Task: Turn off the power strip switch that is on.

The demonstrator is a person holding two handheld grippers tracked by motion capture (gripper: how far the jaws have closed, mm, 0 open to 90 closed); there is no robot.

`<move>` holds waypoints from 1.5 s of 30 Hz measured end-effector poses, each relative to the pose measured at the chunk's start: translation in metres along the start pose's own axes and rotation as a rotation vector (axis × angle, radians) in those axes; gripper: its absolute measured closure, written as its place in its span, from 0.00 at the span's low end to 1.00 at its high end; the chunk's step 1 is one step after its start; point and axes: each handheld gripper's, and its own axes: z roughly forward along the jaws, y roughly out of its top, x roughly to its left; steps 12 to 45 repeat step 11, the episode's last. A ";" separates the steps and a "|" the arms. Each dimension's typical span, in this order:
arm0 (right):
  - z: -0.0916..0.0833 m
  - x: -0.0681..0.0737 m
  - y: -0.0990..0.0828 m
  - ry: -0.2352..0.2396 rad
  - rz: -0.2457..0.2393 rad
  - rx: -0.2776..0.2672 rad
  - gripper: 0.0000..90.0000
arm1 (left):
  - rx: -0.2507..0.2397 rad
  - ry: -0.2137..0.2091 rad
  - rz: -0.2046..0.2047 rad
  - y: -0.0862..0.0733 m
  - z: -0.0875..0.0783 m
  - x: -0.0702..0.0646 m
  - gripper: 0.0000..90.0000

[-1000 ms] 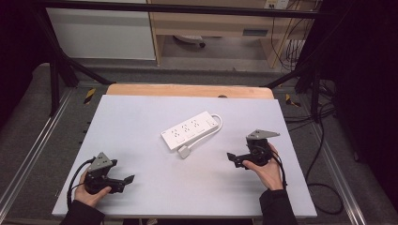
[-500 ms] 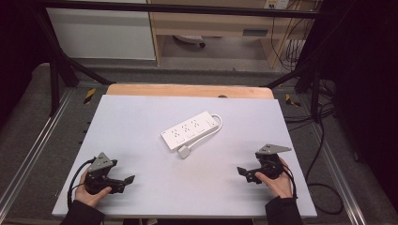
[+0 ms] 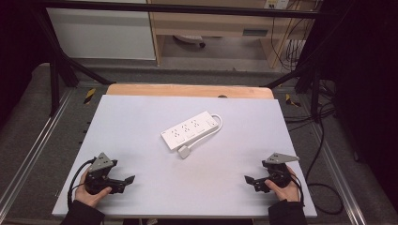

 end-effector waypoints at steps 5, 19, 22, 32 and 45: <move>-0.002 -0.003 -0.005 -0.001 0.009 -0.002 0.01 | 0.004 -0.003 0.006 0.000 0.000 0.000 0.05; -0.002 -0.003 -0.006 -0.004 0.003 0.005 0.01 | 0.001 -0.003 0.005 0.000 0.000 0.000 0.05; -0.002 -0.003 -0.006 -0.004 0.003 0.005 0.01 | 0.001 -0.003 0.005 0.000 0.000 0.000 0.05; -0.002 -0.003 -0.006 -0.004 0.003 0.005 0.01 | 0.001 -0.003 0.005 0.000 0.000 0.000 0.05; -0.002 -0.003 -0.006 -0.004 0.003 0.005 0.01 | 0.001 -0.003 0.005 0.000 0.000 0.000 0.05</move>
